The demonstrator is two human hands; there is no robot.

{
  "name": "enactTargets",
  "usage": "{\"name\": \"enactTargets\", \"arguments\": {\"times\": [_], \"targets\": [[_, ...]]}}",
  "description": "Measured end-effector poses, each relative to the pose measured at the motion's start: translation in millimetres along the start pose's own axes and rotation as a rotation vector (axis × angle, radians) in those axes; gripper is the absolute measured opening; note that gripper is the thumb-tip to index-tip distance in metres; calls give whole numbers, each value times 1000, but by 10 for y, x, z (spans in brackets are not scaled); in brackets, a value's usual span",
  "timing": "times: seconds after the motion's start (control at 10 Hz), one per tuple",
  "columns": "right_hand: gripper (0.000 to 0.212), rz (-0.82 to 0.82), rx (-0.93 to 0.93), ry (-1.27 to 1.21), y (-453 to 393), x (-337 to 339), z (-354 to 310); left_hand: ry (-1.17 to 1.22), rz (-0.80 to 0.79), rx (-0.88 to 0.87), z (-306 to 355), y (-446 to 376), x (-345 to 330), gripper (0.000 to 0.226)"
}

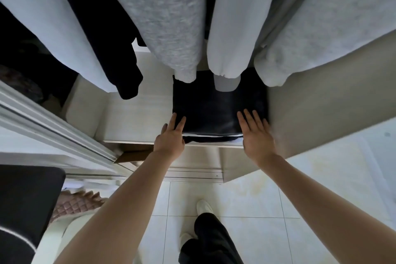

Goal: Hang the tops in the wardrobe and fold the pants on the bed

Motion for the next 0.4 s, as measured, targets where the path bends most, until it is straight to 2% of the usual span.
{"name": "enactTargets", "arguments": {"times": [0.2, 0.4], "targets": [[74, -6, 26, -80, 512, 174, -76, 50, -73, 26, 38, 428, 140, 73], [67, 22, 122, -172, 859, 570, -130, 156, 38, 27, 217, 766, 618, 65]]}}
Point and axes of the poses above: each hand's wrist, its own y-axis away from the middle knuckle, its own x-axis out of the back of the hand, z = x × y, the point moved 8 cm from there along -y, towards the middle knuckle, and after that the axes turned 3 degrees about z, right-handed, at the moved point
